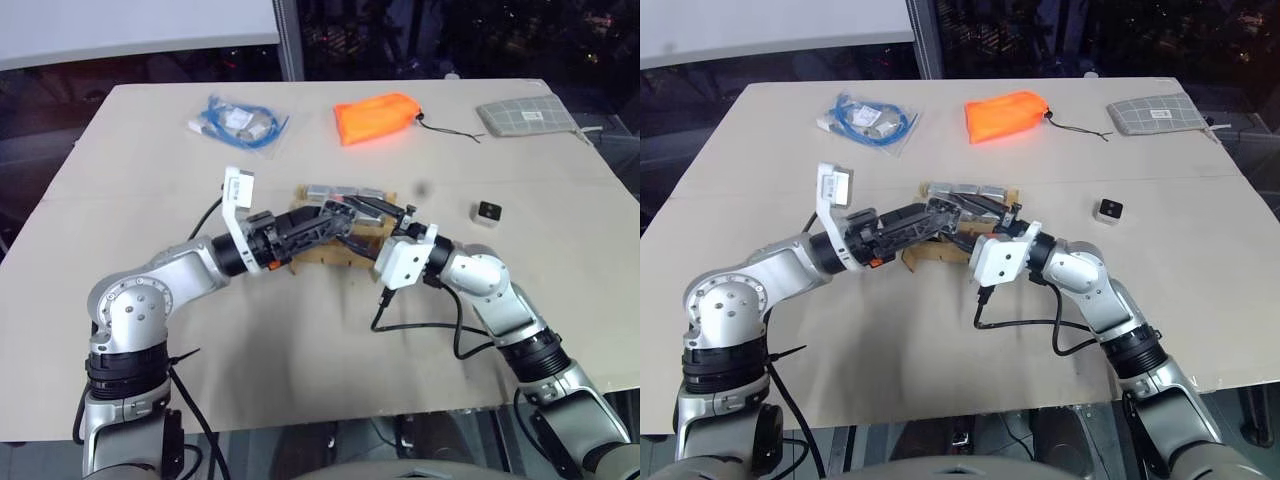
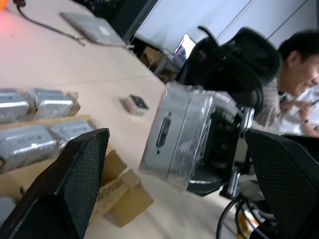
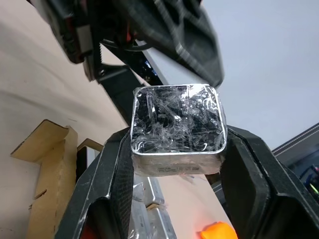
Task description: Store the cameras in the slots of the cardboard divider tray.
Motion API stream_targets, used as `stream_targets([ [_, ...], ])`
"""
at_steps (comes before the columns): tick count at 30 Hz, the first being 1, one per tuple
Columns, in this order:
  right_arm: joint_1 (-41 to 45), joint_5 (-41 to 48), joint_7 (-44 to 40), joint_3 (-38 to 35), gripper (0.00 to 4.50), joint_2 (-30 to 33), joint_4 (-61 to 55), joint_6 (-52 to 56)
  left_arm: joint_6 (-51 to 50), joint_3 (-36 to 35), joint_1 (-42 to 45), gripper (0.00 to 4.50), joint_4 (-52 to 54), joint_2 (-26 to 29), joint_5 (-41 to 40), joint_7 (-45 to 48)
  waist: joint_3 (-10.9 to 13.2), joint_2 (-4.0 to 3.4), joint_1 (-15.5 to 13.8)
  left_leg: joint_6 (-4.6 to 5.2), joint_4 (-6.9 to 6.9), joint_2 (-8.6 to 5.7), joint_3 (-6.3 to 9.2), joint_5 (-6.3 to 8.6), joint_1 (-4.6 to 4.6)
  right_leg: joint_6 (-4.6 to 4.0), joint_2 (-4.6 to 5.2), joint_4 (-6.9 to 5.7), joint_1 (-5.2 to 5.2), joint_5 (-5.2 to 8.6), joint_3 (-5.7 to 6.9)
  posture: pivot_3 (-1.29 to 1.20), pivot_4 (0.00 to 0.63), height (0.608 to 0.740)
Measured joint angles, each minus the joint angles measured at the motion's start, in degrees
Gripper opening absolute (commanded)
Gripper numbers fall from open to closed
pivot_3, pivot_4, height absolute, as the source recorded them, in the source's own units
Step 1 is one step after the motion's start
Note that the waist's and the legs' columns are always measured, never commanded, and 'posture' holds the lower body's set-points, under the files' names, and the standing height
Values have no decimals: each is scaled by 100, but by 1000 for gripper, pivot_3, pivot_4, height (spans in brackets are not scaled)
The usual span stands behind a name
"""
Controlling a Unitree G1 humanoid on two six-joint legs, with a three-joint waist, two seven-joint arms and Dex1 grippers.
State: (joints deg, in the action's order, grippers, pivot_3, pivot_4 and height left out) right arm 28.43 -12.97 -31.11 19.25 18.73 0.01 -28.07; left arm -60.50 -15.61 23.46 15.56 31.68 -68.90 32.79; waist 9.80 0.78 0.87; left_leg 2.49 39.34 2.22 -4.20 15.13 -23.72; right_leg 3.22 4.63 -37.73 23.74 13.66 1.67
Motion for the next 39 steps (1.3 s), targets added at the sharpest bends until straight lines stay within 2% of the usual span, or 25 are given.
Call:
stream_targets([
  [2, -3, 0, 30, 0, 1889, 0, 3, -27, -9, -1, 0, 2716, -7, 7, -73, 8, 0, 0, 0, 0, 0, 0, 0, 0, 0, 0, 1, 0, 0, 0, 0, 0, 150, 740],
  [4, -5, 4, 63, -2, 1889, 0, 3, -113, -12, -22, 0, 2232, -52, 15, -115, -8, 0, 0, 0, 0, 0, -1, 0, 0, 1, 0, 0, 0, -1, 0, 0, 0, 150, 740],
  [5, -8, 5, 68, -2, 1889, 0, 3, -131, -12, -27, -1, 1610, -58, 16, -114, -16, 0, 0, 0, 0, 0, -1, 0, 0, 1, 0, 0, 0, -1, 0, 0, 0, 150, 740],
  [7, -48, 114, 82, -17, 1889, -1, 17, -137, -8, -44, 0, 930, -56, 40, -165, 28, 0, 1, 0, 0, 0, 0, 1, 0, 0, 0, 0, 0, -1, 0, 1, 0, 150, 740],
  [18, -113, 201, 94, -11, 1889, -32, -52, -19, 23, -3, 39, 894, -87, 65, -157, 98, 0, 1, -1, 0, 0, -1, 1, 0, 1, 0, 1, 0, -2, 0, 1, 0, 150, 740],
  [19, -128, 199, 96, -11, 2690, -32, -83, 26, 26, 8, 52, 894, -101, 64, -140, 109, 0, 1, -2, 0, 0, -1, 1, 0, 1, 0, 1, 0, -2, 0, 1, 0, 150, 740],
  [23, -195, 114, 183, -62, 4422, -38, -224, 299, 105, 110, 156, 894, -177, 16, 9, 142, 0, 1, -7, 0, 0, -2, 2, 0, 0, 0, 0, 1, -2, 0, 2, 0, 150, 740],
  [28, -497, 484, -165, -203, 4422, 280, -481, 1080, 369, 356, 404, 894, -224, 138, 516, 422, 0, 2, -31, 0, 0, -6, 3, 0, -1, 0, 1, 6, -5, 0, 5, 0, 150, 740],
  [31, -972, 1370, -618, -647, 4422, 685, -886, 2275, 584, 566, 620, 894, -338, 366, 975, 731, 2, 3, -51, 1, -1, -6, 4, 0, -2, 0, 1, 8, -6, 0, 7, 0, 150, 740],
  [32, -1224, 2024, -853, -928, 4422, 938, -1223, 3104, 780, 794, 731, 894, -392, 526, 1313, 958, 3, 4, -69, 1, -2, -6, 6, 0, -4, 0, 1, 8, -6, 0, 9, 0, 150, 740],
  [33, -1257, 2140, -896, -985, 4422, 1001, -1280, 3255, 818, 828, 736, 894, -397, 567, 1378, 1001, 3, 4, -66, 1, -3, -6, 5, 0, -3, -1, 0, 10, -6, 0, 8, 0, 150, 740],
  [36, -1656, 3778, -1389, -1932, 4422, 1972, -2148, 5213, 1495, 1518, 1005, 894, -657, 902, 2350, 1707, 6, 0, -75, 3, -5, -7, 3, 2, -2, -1, -2, 12, -6, 1, 8, 0, 150, 740],
  [39, -1959, 5034, -1710, -2917, 4422, 2942, -2648, 6571, 2336, 2187, 1263, 894, -1044, 1206, 3380, 2342, 7, -2, -107, 22, -9, -5, 0, 13, -2, -2, -5, 17, -5, 1, 6, 0, 150, 740],
])
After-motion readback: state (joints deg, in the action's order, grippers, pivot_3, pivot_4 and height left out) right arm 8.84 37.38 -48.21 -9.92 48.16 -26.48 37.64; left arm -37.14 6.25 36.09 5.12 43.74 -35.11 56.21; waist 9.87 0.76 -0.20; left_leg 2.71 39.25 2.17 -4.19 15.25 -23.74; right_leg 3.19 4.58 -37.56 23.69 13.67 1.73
